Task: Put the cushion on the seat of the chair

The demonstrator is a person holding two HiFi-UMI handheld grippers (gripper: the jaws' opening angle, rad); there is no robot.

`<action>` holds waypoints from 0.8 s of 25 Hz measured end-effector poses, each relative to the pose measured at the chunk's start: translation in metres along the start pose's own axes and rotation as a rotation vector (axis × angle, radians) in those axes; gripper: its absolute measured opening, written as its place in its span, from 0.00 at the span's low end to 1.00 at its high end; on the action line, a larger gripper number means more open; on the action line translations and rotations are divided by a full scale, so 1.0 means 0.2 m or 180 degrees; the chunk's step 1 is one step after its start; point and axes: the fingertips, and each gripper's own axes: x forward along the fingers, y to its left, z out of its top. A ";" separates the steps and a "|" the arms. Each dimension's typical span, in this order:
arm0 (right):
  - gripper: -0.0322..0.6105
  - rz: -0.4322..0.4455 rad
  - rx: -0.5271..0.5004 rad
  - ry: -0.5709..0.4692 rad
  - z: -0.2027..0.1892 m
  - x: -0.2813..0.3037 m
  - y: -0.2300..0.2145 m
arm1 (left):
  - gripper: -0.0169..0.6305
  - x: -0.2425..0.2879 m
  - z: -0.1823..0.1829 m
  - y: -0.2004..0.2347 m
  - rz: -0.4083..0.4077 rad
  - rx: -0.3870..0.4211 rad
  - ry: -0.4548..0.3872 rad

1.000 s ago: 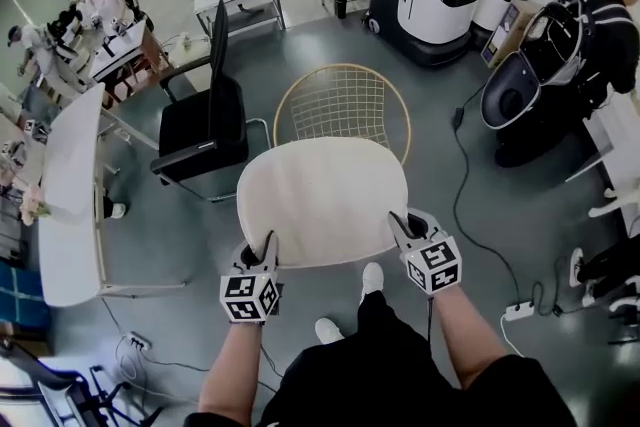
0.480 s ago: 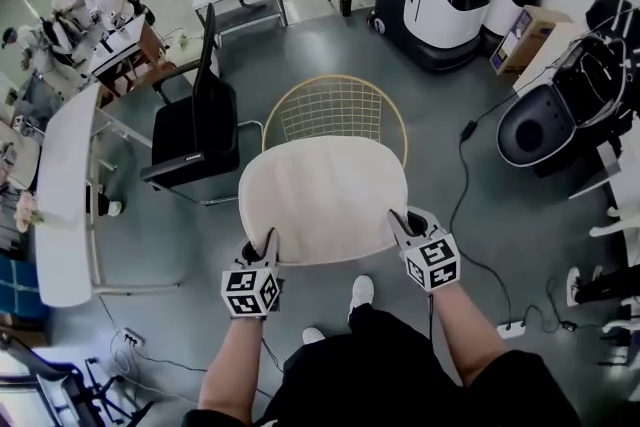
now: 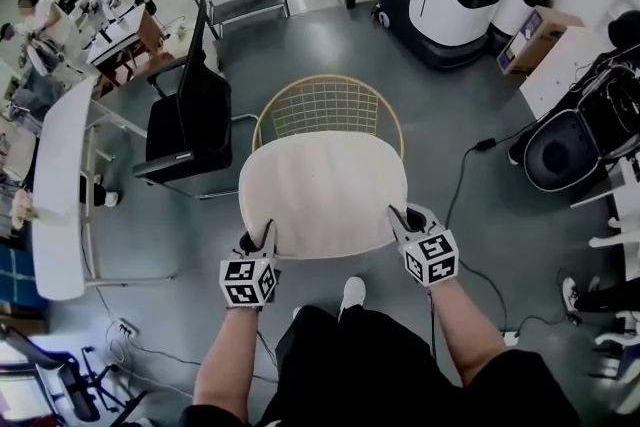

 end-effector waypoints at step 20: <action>0.14 -0.0187 0.0183 0.0446 -0.30 0.51 -0.29 | 0.19 0.66 -0.27 0.19 -0.0172 -0.0137 0.0447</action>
